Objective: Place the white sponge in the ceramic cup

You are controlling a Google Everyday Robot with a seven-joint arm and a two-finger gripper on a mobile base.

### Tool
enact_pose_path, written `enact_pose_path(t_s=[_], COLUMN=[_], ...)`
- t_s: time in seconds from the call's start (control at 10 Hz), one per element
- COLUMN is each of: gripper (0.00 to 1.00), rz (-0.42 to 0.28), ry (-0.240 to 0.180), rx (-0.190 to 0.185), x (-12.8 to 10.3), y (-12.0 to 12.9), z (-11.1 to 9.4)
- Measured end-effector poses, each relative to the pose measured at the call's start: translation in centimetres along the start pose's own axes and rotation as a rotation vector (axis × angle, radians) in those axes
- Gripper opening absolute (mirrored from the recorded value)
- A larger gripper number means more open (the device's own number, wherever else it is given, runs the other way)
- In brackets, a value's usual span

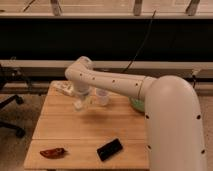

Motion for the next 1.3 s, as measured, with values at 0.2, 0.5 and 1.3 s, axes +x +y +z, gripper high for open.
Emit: enact_pose_path(t_s=[0.2,0.5,1.3], gripper=[0.0,0.0,0.49], rz=[0.028,0.072,0.197], ry=[0.018,0.038,0.071], rx=[0.024,0.047,0.046], x=[1.8,4.6,11.5], y=[-0.1,0.1,0.0], z=[-1.8,-3.7,-5.4])
